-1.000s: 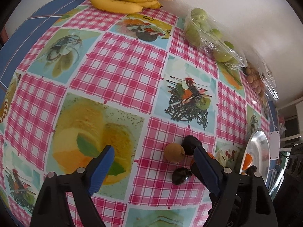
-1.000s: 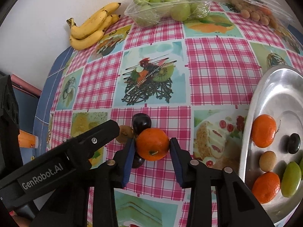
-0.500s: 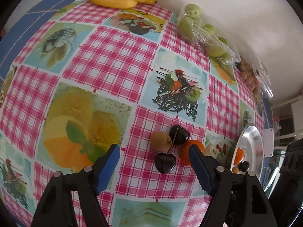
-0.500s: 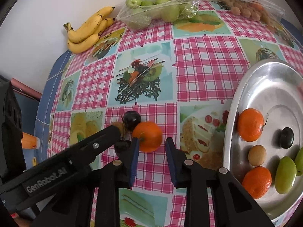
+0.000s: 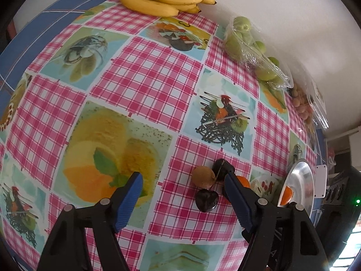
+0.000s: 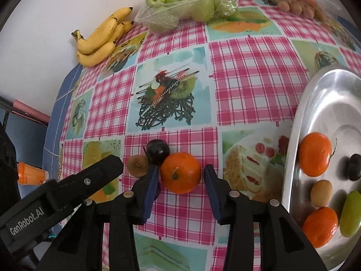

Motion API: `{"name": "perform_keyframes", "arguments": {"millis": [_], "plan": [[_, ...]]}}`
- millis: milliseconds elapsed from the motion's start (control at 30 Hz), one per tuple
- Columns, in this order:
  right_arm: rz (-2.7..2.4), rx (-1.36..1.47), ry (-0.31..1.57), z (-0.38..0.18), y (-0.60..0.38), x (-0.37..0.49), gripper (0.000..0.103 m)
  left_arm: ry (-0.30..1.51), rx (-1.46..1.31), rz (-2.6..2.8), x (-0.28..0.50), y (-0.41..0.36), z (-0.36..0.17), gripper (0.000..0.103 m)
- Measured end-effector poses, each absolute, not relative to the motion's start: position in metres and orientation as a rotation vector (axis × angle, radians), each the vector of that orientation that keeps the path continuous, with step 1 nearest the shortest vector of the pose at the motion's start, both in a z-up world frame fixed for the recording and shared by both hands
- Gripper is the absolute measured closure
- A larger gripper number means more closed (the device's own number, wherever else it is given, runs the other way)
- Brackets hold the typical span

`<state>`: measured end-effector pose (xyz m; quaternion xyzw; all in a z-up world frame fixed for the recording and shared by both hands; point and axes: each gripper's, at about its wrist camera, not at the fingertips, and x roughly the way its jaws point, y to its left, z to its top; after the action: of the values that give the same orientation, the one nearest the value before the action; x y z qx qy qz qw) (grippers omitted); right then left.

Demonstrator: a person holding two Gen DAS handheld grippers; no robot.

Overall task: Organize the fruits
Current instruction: 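Close the right gripper on the tangerine while the left gripper approaches a dark plum, then close the left gripper on the dark plum while the right gripper holds the tangerine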

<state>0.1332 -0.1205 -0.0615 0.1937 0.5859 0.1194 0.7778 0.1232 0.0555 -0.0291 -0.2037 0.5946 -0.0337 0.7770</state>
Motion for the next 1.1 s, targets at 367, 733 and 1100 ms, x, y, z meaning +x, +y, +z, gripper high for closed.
{"name": "perform_keyframes", "arguments": {"millis": [367,733,1100], "plan": [[0.228,0.362,1.275,-0.051,-0.126,0.123,0.065,1.305,-0.404,-0.102,0.122,0.044,-0.031,0.026],[0.175,0.288,1.305,-0.044,-0.137,0.106,0.065,1.340,-0.328,-0.161,0.122,0.025,-0.038,0.039],[0.148,0.301,1.337,-0.052,-0.144,0.103,0.065,1.352,-0.269,-0.182,0.124,0.010,-0.045,0.058]]}}
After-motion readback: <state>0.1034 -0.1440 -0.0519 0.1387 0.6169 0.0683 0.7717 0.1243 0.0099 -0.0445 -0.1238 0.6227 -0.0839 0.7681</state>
